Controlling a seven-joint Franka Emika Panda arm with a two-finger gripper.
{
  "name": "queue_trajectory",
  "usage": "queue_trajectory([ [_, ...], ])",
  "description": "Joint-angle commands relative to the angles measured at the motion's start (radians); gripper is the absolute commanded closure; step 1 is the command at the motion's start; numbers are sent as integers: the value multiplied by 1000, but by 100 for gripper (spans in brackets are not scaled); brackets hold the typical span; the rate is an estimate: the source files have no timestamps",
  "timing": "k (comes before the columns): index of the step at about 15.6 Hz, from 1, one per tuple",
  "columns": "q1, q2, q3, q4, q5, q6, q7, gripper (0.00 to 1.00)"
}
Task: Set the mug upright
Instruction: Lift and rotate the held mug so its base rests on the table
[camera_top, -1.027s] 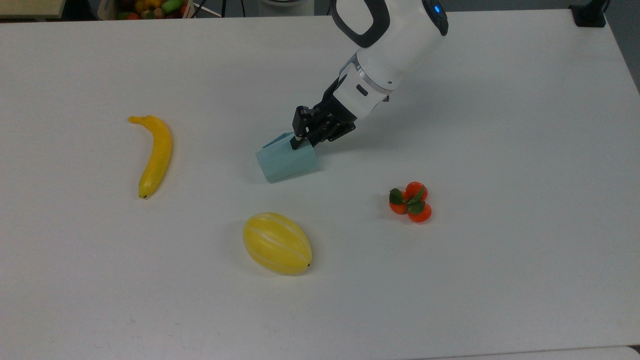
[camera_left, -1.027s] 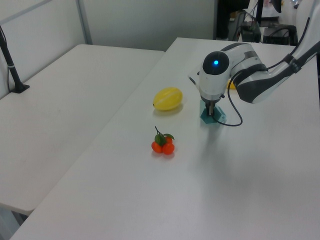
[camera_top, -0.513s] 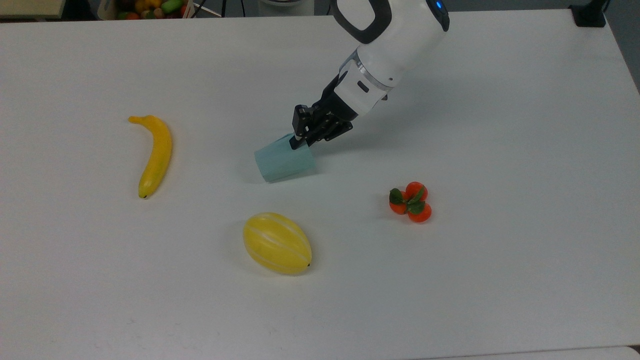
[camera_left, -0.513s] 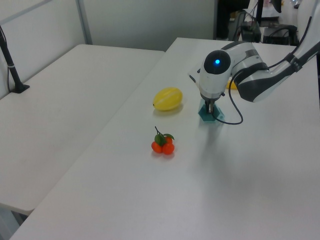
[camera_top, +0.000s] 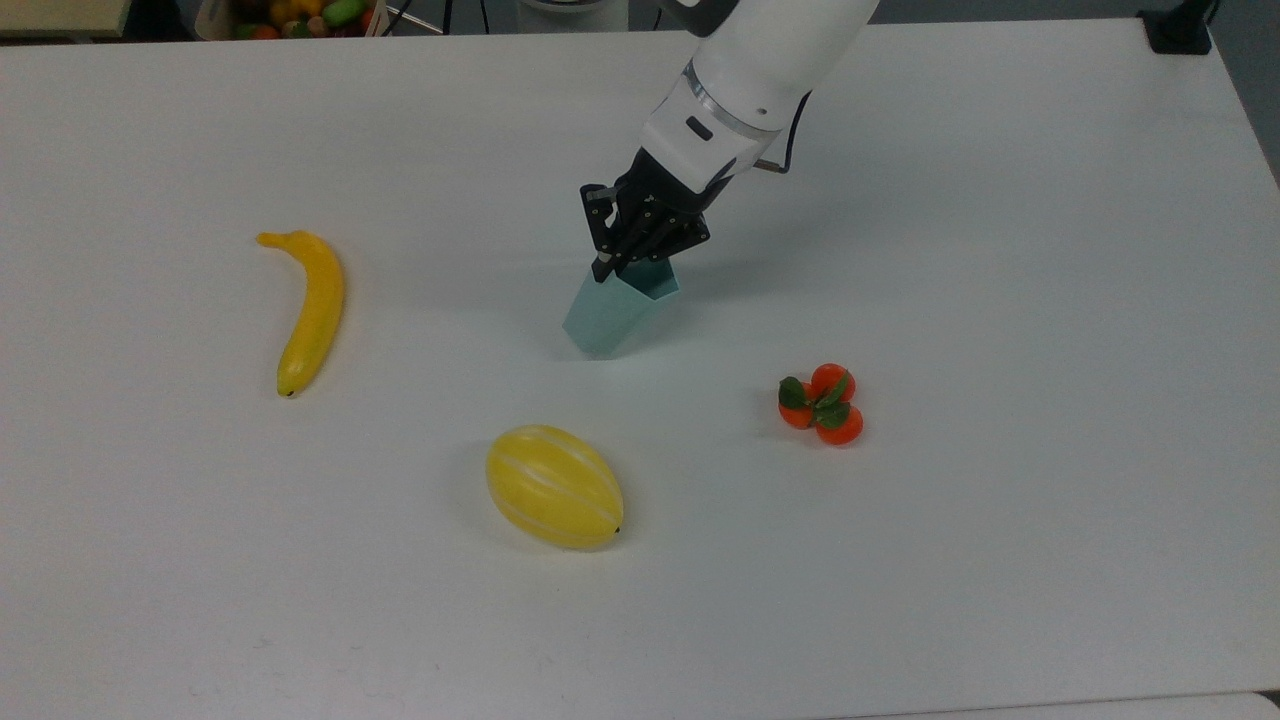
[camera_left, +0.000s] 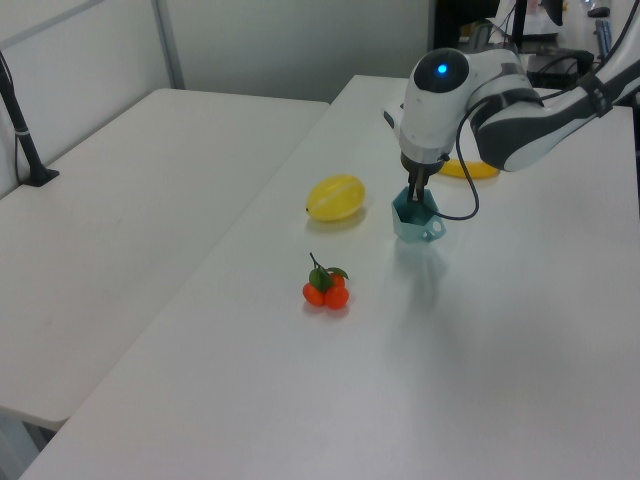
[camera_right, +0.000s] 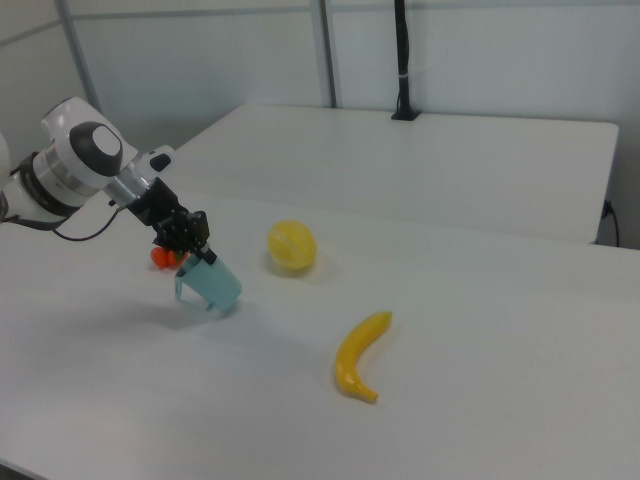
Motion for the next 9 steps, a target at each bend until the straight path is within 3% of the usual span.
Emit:
queue_trajectory([
  [1, -17, -73, -47, -14, 218, 34, -135, 100],
  [5, -27, -110, -140, -14, 498, 33, -325, 100],
  [9, -82, -110, -168, -23, 635, 25, -516, 100],
])
